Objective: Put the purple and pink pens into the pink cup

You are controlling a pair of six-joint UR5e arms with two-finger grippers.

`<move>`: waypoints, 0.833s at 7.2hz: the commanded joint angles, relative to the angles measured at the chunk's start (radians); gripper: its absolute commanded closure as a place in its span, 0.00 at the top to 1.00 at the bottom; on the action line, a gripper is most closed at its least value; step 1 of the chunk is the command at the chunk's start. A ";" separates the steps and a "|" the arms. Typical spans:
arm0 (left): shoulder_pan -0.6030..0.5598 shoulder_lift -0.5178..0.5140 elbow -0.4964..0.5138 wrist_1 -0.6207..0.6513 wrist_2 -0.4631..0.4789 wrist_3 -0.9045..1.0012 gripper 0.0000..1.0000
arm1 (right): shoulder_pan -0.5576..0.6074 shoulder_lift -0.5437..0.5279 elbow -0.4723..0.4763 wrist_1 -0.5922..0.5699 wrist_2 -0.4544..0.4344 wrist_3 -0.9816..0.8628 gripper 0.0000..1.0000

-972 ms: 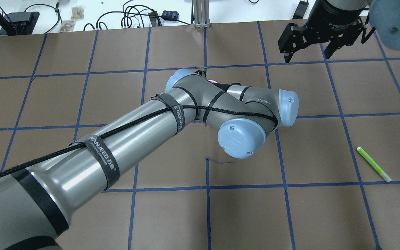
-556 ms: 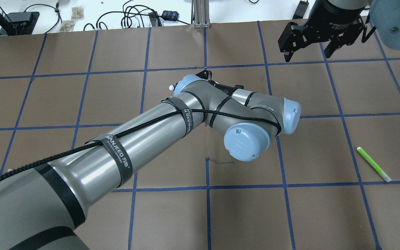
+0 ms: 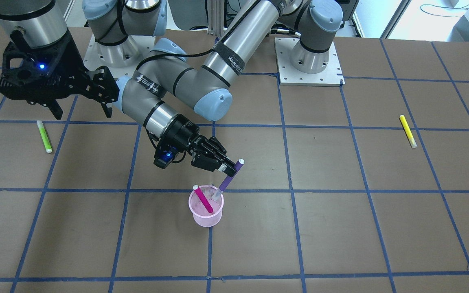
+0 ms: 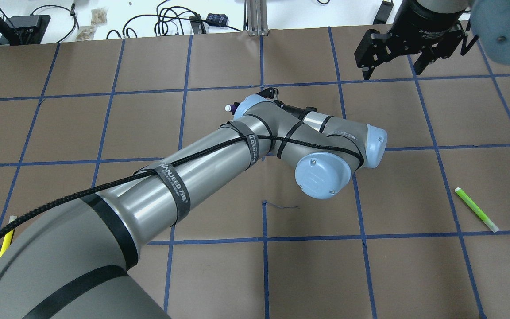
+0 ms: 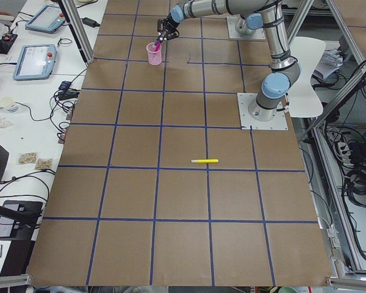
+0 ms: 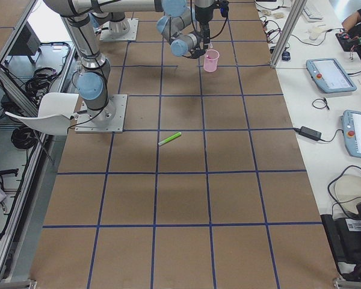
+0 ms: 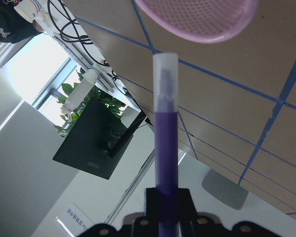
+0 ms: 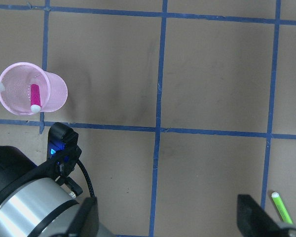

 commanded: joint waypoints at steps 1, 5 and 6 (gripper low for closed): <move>-0.003 -0.016 0.009 0.003 0.000 -0.001 0.00 | 0.002 0.000 0.001 0.000 -0.001 0.000 1.00; -0.016 -0.039 0.014 0.021 -0.020 0.000 0.00 | 0.003 0.000 0.001 -0.003 -0.001 -0.001 1.00; -0.018 -0.041 0.015 0.026 -0.029 0.005 0.00 | 0.003 0.000 0.001 -0.007 0.001 -0.001 1.00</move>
